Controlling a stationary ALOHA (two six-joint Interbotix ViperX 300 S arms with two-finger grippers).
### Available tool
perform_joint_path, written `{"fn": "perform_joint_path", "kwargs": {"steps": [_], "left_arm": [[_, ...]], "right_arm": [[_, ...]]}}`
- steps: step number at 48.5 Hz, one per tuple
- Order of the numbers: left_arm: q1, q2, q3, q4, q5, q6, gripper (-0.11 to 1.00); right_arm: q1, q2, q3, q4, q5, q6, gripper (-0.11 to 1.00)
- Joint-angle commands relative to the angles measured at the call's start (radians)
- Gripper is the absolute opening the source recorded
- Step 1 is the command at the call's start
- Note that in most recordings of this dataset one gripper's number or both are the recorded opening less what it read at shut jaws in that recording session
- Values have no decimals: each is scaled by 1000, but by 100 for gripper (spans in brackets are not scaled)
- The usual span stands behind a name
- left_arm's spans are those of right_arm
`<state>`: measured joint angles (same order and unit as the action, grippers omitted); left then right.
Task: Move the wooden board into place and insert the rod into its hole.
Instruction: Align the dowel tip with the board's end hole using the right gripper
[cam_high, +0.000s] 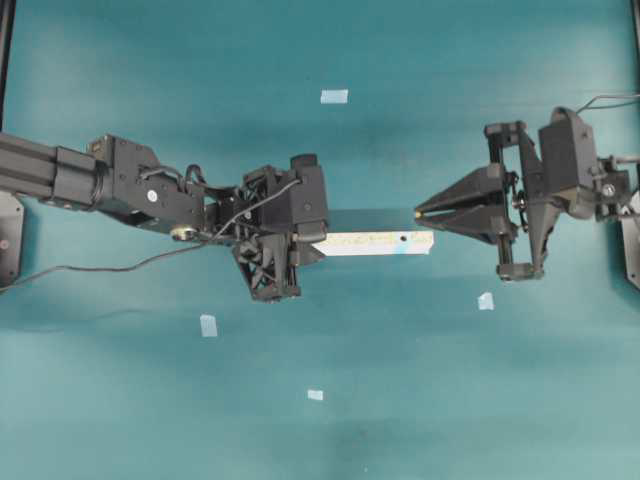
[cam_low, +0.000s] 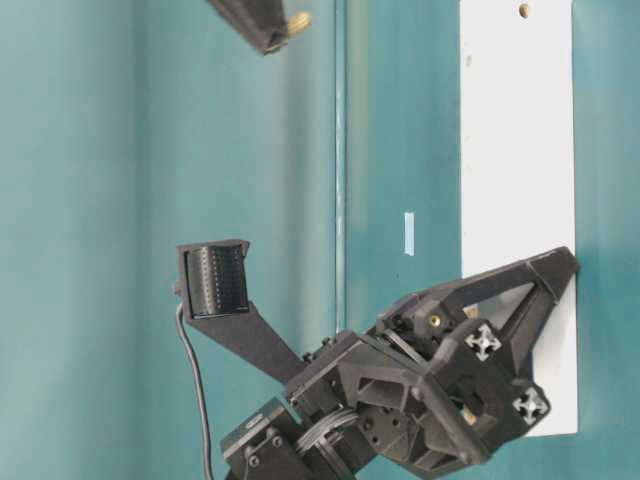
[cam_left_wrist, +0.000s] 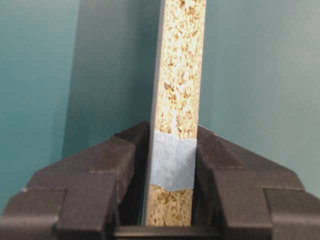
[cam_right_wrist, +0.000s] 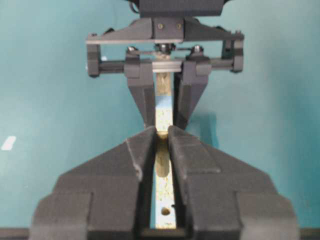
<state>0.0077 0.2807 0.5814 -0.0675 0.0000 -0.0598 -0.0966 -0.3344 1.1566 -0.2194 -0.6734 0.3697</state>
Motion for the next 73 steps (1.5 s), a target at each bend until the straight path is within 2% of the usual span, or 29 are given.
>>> {"fn": "perform_joint_path", "kwargs": {"steps": [1,14,28,44,73], "left_arm": [[-9,0,-15,2,-6,-5,24],[-9,9,-18,2,-6,-8,24],[-9,11,-23,2,-6,-9,24],[-9,11,-23,2,-8,-9,24],[-9,9,-23,2,-8,-14,24]], "right_arm": [[-17,15,17,5,-78,-3,9],[-35,124,84,25,-311,-11,9],[-37,291,49,25,-457,-20,9],[-35,390,32,41,-509,-83,9],[-37,431,20,37,-509,-84,9]]}}
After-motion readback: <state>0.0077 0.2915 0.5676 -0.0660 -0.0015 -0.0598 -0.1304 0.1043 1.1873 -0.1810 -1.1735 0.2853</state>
